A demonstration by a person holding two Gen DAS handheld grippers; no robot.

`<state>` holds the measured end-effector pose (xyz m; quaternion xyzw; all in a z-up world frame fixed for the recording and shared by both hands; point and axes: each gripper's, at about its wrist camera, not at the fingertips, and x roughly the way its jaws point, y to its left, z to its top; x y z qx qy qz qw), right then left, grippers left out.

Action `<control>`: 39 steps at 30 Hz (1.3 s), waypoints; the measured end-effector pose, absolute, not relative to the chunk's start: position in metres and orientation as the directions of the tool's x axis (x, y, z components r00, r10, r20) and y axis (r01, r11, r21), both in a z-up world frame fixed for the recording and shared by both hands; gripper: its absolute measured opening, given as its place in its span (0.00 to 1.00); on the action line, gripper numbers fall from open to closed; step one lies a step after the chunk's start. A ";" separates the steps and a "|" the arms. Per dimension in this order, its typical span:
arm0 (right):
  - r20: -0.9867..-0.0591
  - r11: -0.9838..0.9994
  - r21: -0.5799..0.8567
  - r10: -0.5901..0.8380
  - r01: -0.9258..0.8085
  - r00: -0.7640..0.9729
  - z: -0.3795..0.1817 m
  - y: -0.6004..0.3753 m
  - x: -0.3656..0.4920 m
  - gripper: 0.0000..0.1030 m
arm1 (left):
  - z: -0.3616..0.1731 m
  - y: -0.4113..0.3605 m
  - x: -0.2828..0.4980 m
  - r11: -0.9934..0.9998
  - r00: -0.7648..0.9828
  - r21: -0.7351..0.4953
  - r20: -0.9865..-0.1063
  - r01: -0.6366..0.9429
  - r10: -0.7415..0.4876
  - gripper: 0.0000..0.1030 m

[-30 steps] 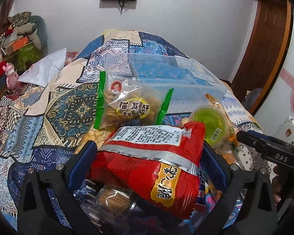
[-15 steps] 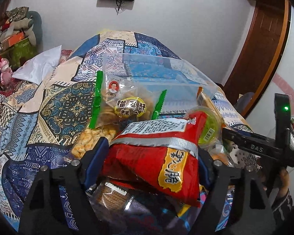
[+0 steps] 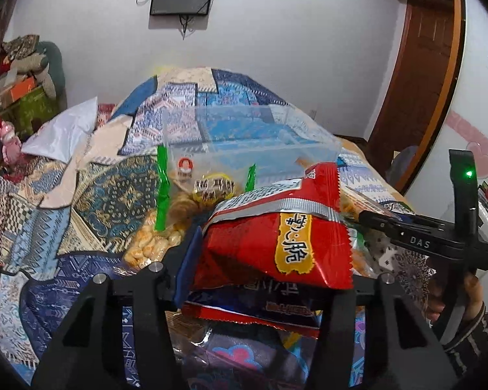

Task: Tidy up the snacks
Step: 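Grasp the red chip bag with the left gripper while the right grasps the wafer roll pack, then drop the red chip bag into the box with the left gripper while the right drops the wafer pack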

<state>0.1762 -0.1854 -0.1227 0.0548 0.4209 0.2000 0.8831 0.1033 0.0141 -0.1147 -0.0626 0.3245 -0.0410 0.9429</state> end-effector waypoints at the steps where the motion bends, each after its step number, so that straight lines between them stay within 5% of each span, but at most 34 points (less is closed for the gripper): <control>1: -0.714 0.914 0.264 0.400 -0.308 0.575 -0.119 -0.188 0.174 0.42 | -0.111 0.014 0.101 0.989 0.792 -0.143 -0.599 0.038 -0.116 0.50; 18: -0.579 0.889 0.262 0.456 -0.375 0.676 -0.050 -0.173 0.169 0.42 | -0.059 0.034 0.126 0.989 0.838 -0.148 -0.536 0.024 -0.100 0.50; 39: -0.621 0.867 0.270 0.489 -0.419 0.613 -0.067 -0.107 0.265 0.42 | -0.078 0.054 0.256 0.989 0.744 -0.145 -0.662 -0.013 -0.088 0.50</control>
